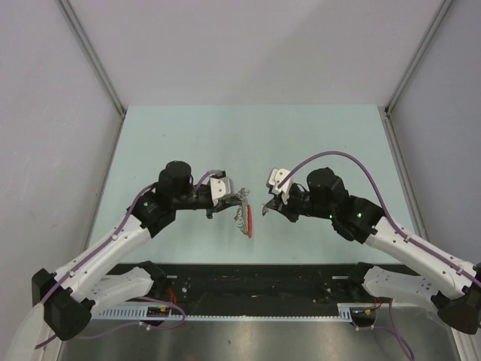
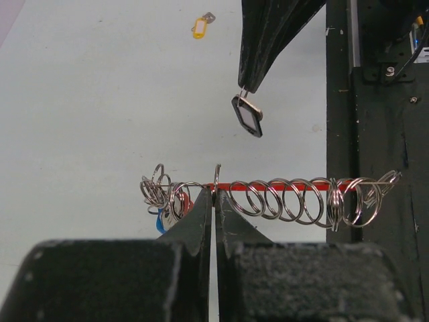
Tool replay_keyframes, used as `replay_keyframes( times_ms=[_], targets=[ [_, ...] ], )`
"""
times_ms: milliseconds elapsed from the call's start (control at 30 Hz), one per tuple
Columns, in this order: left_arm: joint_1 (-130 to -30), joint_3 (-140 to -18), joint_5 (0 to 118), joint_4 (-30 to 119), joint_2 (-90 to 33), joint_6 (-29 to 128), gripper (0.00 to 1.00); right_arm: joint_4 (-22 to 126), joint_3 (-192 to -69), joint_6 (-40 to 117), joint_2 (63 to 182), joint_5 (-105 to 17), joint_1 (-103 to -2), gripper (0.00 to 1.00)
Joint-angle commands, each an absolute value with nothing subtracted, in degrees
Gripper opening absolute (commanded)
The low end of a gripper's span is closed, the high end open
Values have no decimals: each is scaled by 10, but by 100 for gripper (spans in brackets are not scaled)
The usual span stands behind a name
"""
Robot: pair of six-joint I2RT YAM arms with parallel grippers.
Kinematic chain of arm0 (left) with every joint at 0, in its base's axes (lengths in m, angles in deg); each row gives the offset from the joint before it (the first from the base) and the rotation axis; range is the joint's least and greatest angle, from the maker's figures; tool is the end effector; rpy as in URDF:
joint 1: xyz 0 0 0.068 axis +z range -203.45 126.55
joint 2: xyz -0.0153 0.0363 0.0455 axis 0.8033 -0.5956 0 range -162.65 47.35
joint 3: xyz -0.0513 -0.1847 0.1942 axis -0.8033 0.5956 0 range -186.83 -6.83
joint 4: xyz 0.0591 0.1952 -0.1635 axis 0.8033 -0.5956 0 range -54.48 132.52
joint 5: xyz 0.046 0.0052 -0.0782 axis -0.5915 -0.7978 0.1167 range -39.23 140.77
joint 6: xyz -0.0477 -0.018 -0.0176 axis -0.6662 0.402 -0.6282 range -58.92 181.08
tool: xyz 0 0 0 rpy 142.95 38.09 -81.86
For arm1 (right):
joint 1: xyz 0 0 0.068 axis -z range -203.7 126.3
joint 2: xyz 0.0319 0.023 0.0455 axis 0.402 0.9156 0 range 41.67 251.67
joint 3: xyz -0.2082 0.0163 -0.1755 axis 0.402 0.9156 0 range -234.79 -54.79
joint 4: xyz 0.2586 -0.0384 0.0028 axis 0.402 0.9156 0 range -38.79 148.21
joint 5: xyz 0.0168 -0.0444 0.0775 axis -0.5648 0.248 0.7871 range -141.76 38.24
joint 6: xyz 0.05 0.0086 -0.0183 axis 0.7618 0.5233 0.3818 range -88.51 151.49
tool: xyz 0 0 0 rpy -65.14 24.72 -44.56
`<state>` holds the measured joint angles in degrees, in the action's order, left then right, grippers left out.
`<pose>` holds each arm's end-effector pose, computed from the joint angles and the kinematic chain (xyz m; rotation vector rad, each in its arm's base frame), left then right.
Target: Put the keys on the keyring
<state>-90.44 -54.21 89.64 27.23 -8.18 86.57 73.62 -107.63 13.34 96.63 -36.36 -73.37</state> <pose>0.1582 -0.1471 0.3154 1.3743 1.4089 -0.7994 0.1313 0.1692 0.3355 -1.2783 1.5859 0.6181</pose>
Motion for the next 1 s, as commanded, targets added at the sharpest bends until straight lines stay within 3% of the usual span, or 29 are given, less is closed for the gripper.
replay_keyframes(
  times_ms=[0,967],
  targets=[
    [-907,-538,937,296,-50,878,0,709,-1107,108,988,-355,-749,0],
    [-908,-527,966,273,-43,912,0,682,-1145,42,1038,-462,-841,0]
  ],
)
